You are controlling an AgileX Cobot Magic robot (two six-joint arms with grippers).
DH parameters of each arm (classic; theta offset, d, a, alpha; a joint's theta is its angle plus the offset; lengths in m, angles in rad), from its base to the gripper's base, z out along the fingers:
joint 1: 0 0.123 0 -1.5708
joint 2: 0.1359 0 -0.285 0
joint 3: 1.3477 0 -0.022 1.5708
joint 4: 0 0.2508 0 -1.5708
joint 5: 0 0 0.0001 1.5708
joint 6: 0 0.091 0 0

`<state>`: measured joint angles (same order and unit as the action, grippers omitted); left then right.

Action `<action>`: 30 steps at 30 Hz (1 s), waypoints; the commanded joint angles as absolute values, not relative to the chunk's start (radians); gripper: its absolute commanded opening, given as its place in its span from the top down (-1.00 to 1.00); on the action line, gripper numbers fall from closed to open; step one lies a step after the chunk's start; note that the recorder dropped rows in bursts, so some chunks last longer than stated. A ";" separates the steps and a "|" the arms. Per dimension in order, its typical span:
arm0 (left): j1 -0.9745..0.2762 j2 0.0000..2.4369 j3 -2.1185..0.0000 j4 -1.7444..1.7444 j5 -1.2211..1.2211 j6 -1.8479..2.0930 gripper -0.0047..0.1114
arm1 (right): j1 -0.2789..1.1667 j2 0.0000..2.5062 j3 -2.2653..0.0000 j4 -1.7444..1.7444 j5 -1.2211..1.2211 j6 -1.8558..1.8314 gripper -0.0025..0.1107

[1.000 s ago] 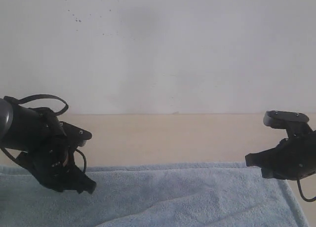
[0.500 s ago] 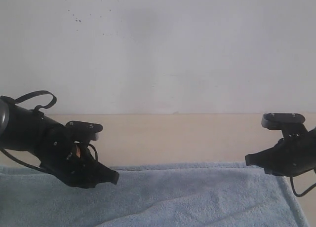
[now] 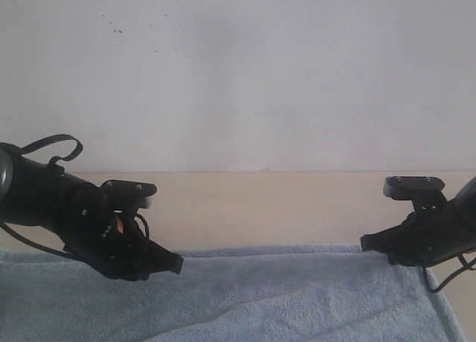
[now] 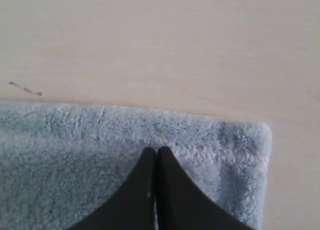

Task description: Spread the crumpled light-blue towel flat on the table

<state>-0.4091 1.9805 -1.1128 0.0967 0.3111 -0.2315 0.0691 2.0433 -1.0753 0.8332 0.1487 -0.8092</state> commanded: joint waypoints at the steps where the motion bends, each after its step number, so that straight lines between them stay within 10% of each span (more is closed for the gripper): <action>1: -0.419 1.920 -1.111 0.085 0.304 -0.226 0.85 | 0.070 2.071 -1.081 0.831 0.065 -0.843 0.96; 17: -0.419 1.706 -1.111 0.085 0.346 -0.192 0.85 | -0.029 2.246 -1.175 0.831 0.016 -0.955 0.96; 30: -0.419 1.798 -1.111 0.085 0.298 -0.077 0.64 | -0.261 2.190 -1.432 0.995 0.590 -0.822 0.96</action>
